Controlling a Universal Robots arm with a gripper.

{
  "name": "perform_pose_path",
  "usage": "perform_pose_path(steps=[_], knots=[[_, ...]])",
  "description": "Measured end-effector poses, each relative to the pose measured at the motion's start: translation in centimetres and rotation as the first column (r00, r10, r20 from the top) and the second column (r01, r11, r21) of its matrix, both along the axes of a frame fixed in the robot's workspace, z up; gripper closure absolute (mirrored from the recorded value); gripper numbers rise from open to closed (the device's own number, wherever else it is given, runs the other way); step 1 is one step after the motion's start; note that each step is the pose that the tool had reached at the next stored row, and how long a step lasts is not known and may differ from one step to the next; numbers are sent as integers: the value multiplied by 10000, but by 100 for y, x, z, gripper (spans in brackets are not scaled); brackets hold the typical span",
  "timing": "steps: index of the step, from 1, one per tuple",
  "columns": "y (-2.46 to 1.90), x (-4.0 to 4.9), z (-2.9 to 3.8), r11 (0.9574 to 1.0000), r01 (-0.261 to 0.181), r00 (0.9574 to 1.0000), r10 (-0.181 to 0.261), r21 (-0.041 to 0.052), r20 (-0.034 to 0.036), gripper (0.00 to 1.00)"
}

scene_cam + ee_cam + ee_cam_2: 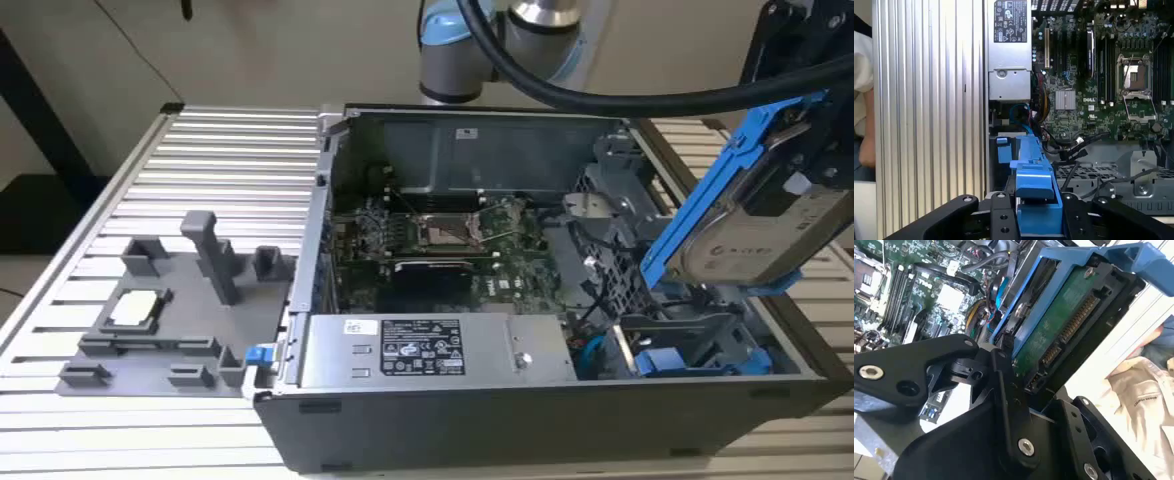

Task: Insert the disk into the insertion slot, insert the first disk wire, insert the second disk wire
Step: 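Insert the disk into the insertion slot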

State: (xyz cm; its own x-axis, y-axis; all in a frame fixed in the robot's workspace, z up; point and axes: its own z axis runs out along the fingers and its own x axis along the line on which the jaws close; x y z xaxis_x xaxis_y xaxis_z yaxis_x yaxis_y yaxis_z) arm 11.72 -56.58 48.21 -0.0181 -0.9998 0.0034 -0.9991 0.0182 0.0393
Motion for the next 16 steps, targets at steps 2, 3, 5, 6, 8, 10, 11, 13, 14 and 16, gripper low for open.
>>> perform_pose_path(steps=[2,3,5,6,8,10,11,13,14,16], knots=[[0,0,0,10000,0,10000,0,0,0,67],[0,0,0,10000,0,10000,0,0,0,67],[0,0,0,10000,0,10000,0,1,0,67],[0,0,0,10000,0,10000,0,1,0,67],[0,0,0,10000,0,10000,0,1,0,67],[0,0,0,10000,0,10000,0,0,0,67],[0,0,-1,10000,0,10000,0,-1,0,67],[-5,0,-6,10000,0,10000,0,-1,0,67],[-13,0,-10,10000,0,10000,0,-1,0,67],[-33,-1,-28,10000,1,10000,-1,3,0,67]])
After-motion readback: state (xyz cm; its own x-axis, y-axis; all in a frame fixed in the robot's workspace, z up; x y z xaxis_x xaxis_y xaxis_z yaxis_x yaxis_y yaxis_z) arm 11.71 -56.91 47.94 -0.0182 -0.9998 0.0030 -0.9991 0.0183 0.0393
